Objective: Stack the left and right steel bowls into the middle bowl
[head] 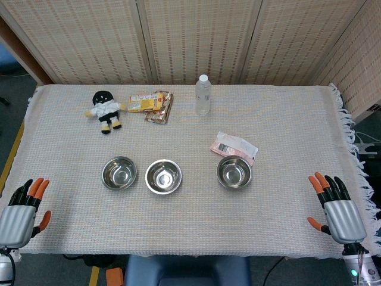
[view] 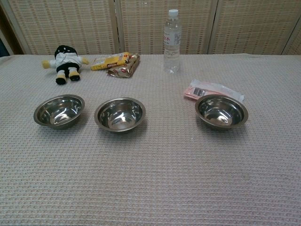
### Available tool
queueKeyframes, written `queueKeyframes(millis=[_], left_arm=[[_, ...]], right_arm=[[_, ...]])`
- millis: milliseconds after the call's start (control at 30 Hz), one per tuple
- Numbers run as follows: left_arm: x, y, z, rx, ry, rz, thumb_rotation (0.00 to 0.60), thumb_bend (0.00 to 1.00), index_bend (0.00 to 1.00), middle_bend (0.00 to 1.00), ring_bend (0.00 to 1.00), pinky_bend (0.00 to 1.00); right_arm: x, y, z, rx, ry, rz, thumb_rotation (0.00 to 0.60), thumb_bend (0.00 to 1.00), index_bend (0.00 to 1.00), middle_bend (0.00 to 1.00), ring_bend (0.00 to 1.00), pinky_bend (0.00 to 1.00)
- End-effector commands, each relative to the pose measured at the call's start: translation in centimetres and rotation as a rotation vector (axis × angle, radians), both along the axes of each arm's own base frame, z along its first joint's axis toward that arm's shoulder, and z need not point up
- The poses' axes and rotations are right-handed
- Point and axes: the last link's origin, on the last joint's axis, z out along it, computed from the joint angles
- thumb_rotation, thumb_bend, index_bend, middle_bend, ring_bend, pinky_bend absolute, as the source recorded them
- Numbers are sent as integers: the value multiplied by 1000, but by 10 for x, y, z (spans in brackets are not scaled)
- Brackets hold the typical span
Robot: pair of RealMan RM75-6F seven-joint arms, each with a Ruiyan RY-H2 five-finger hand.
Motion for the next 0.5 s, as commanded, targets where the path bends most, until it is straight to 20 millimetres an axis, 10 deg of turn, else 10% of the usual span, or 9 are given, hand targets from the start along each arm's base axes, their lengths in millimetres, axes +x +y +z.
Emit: queueKeyframes(millis=[33,500], left_arm=[[3,-1,-2,-5,5,-15,600,402,0,39,0,145],[22,35,-114,-140,118,-257,600,399,169,0,0,134]], right_arm=[[1,0,-2,9,-2,4,600,52,0,0,0,0],[-4,-7,-7,19,19,-26,600,52,0,0,0,0]])
